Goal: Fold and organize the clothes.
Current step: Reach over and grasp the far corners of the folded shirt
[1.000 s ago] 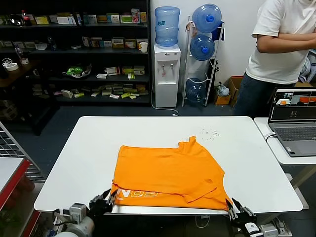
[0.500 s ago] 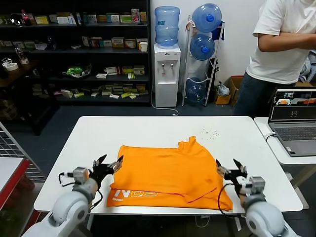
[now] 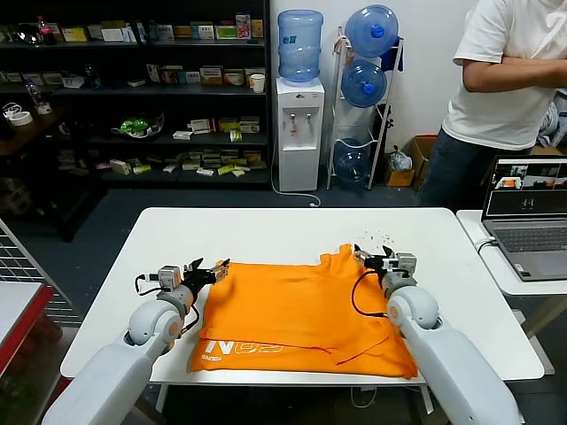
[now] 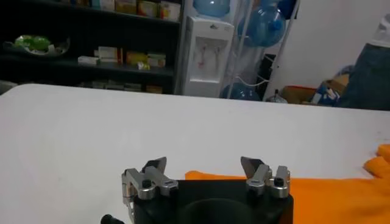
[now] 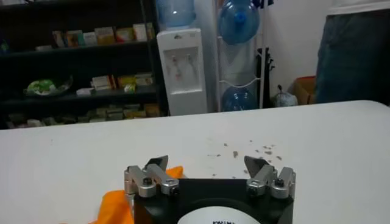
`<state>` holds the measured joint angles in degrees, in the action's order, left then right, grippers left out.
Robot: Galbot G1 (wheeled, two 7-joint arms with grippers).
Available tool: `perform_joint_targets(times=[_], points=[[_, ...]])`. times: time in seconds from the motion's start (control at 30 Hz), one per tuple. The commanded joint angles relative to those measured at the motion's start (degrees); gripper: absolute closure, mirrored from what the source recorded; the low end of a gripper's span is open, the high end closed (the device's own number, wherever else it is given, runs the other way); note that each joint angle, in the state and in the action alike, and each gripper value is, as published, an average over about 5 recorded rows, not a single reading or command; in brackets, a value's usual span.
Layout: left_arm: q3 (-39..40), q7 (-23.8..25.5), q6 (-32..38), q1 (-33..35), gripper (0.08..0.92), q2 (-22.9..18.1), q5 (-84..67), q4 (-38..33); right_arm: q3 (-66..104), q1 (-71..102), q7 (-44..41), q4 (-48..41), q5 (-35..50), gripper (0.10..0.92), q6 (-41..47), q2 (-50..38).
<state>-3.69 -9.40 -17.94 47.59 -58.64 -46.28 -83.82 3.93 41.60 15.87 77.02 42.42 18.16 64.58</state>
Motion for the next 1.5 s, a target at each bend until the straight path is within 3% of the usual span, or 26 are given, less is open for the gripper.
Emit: perform_joint_targets(times=[0.03, 0.8, 1.0, 1.5], points=[[2.7, 2.0, -0.1, -5.4, 0.177, -2.4, 0.4, 8.2, -4.5, -9.1, -0.9, -11.3, -0.9, 0.203, 0.9, 5.8], [4.1, 2.4, 0.2, -5.4, 0.177, -2.4, 1.0, 9.3, -5.2, -4.9, -0.5, -8.8, 0.7, 0.234, 4.0, 3.8], [4.3, 2.4, 0.4, -5.3, 0.214, -2.6, 1.1, 9.4, -5.4, -4.6, -0.4, -8.5, 1.2, 0.386, 4.3, 3.7], [4.4, 2.6, 1.5, -5.0, 0.637, -2.6, 2.4, 9.6, -5.8, -3.7, 0.5, -6.8, 1.9, 0.819, 2.5, 3.6]])
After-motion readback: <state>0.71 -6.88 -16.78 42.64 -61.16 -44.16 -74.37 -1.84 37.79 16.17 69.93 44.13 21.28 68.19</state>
